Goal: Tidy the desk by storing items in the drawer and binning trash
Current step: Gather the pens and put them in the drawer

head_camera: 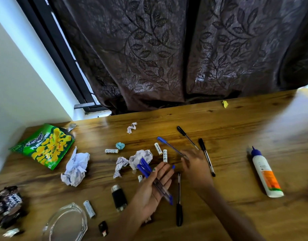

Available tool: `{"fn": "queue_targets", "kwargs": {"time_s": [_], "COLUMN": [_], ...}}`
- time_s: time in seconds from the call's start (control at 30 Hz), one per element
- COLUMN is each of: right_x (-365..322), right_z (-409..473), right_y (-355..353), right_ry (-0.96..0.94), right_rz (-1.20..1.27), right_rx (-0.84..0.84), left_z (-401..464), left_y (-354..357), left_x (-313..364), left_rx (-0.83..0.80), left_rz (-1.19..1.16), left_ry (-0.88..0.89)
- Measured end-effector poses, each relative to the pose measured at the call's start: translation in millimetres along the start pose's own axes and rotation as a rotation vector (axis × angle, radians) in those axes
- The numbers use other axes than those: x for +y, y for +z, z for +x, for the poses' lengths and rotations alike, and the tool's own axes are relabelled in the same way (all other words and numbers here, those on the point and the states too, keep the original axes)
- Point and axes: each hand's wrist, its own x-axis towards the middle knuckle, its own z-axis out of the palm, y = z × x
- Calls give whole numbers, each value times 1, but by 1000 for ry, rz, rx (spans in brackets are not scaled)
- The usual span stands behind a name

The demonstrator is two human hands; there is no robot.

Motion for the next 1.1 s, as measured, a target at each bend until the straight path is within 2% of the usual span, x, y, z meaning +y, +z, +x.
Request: {"fn": "queue_targets", "kwargs": {"time_s": [0.07, 0.17, 0.3, 0.47, 0.6, 0.73, 0.83, 0.97, 1.03, 1.1], "right_x": [13, 24, 26, 12, -19, -46, -54, -50, -42, -33], "right_z": [12, 18, 19, 7, -20, -47, -56, -52, -46, -41], "right_y": [9, 21, 23, 4, -23, -35, -30, -27, -23, -15], "right_ry": [-12, -88, -101, 50, 128, 23, -63, -130, -166, -257], "right_rz": [-134, -261, -286, 78, 301, 361, 341, 305, 212, 45], "right_rx": [-65, -75, -59, 6, -134, -312, -378, -351, -316, -353], "left_z": [-2, -3, -1, -2, -3, -4, -7, -13, -18, -23], "left_y": [0, 0, 1, 0, -1, 0, 3, -3, -8, -12], "left_x": [1, 3, 3, 2, 2, 3, 4, 9, 14, 19], "left_rx": [-2, 2, -7, 1, -10, -24, -46, -16, -3, 1], "left_rz": [28, 23, -8, 23, 21, 8, 38, 45, 39, 52], "left_ry": [-14, -48, -54, -46, -42, -23, -16, 53, 90, 109]}}
